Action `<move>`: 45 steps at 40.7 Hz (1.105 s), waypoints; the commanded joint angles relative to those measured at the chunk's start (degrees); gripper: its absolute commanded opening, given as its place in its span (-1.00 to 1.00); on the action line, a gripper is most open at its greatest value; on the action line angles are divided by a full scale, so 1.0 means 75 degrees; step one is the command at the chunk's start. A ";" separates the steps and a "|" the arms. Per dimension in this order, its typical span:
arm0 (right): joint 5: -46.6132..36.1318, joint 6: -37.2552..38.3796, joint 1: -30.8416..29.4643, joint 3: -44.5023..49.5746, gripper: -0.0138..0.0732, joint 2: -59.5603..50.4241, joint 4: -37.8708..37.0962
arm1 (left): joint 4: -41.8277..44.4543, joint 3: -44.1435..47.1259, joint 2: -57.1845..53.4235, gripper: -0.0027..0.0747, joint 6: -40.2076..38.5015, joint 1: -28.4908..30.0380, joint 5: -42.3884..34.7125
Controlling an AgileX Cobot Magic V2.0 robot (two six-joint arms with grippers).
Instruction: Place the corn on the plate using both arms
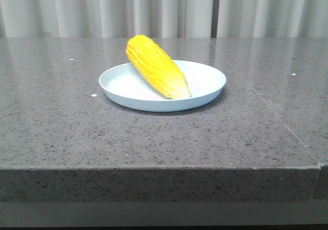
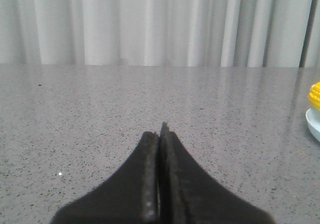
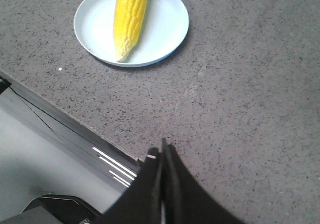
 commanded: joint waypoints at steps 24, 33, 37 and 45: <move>-0.0490 -0.0043 -0.0023 -0.0177 -0.84 0.0016 -0.0039 | -0.0073 0.0165 -0.0139 -0.98 0.0027 -0.0018 -0.0693; -0.0490 -0.0043 -0.0023 -0.0177 -0.84 0.0016 -0.0039 | -0.0347 0.0165 -0.0139 -0.98 0.0627 -0.0018 -0.0832; -0.0490 -0.0043 -0.0023 -0.0177 -0.84 0.0016 -0.0039 | -0.0436 0.0165 -0.0139 -0.98 0.0763 -0.0099 -0.0906; -0.0490 -0.0043 -0.0023 -0.0177 -0.84 0.0016 -0.0039 | -0.0436 0.0165 -0.0139 -0.98 0.0763 -0.0147 -0.0924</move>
